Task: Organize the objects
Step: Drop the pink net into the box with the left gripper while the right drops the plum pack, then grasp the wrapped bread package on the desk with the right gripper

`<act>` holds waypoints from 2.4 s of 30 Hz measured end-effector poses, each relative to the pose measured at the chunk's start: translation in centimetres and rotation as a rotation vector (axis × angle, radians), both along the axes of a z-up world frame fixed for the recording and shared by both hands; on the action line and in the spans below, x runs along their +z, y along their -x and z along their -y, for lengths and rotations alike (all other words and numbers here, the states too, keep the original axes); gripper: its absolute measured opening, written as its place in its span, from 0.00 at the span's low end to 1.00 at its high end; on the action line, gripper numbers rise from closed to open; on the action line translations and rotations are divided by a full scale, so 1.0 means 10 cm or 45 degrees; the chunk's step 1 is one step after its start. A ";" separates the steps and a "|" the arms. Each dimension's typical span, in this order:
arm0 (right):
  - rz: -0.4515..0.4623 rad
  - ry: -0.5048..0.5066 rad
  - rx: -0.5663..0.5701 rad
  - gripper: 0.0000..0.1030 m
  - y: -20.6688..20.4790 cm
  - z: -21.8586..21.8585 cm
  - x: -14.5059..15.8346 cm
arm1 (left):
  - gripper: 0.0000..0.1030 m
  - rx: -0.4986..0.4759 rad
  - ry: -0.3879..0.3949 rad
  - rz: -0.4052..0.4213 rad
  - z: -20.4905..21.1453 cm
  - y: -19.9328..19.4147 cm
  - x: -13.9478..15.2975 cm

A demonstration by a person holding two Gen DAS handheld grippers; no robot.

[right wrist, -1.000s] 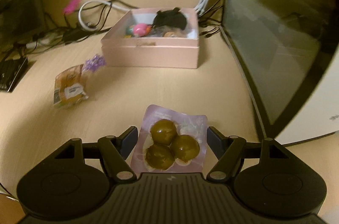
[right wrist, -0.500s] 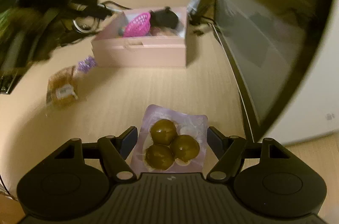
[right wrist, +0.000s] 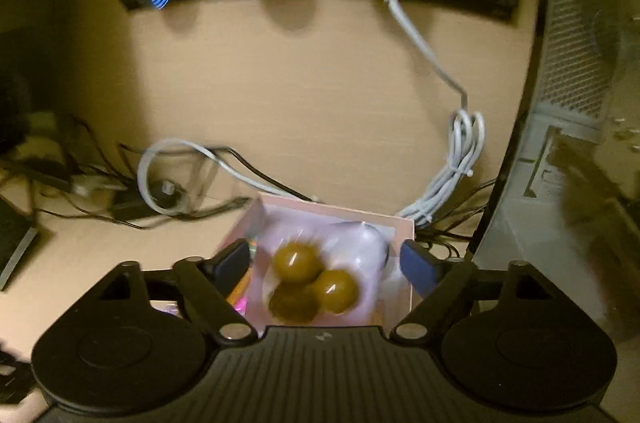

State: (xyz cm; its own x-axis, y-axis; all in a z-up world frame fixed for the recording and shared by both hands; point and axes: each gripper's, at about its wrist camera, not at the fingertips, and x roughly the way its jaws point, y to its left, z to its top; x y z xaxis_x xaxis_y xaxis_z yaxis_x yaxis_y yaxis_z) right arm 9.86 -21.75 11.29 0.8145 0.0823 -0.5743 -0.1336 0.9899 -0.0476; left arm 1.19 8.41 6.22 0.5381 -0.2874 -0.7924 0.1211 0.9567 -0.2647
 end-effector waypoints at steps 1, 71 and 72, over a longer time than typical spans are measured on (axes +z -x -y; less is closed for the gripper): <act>-0.028 -0.008 0.004 0.82 -0.02 -0.01 -0.05 | 0.18 -0.003 -0.016 -0.001 -0.02 0.03 0.00; -0.428 0.048 0.381 0.52 0.70 -1.55 -1.09 | 0.22 0.029 -0.119 0.127 -0.37 0.15 -0.02; -0.417 0.042 0.371 0.52 0.74 -1.50 -1.06 | 0.22 0.009 -0.122 0.123 -0.34 0.14 -0.03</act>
State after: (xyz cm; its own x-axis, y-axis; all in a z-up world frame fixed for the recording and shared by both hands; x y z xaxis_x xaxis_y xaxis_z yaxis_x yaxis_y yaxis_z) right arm 2.46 -6.74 0.67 0.5343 0.2590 -0.8047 -0.4203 0.9073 0.0129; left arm -0.17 11.83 5.89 0.6151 -0.2092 -0.7602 0.1350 0.9779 -0.1598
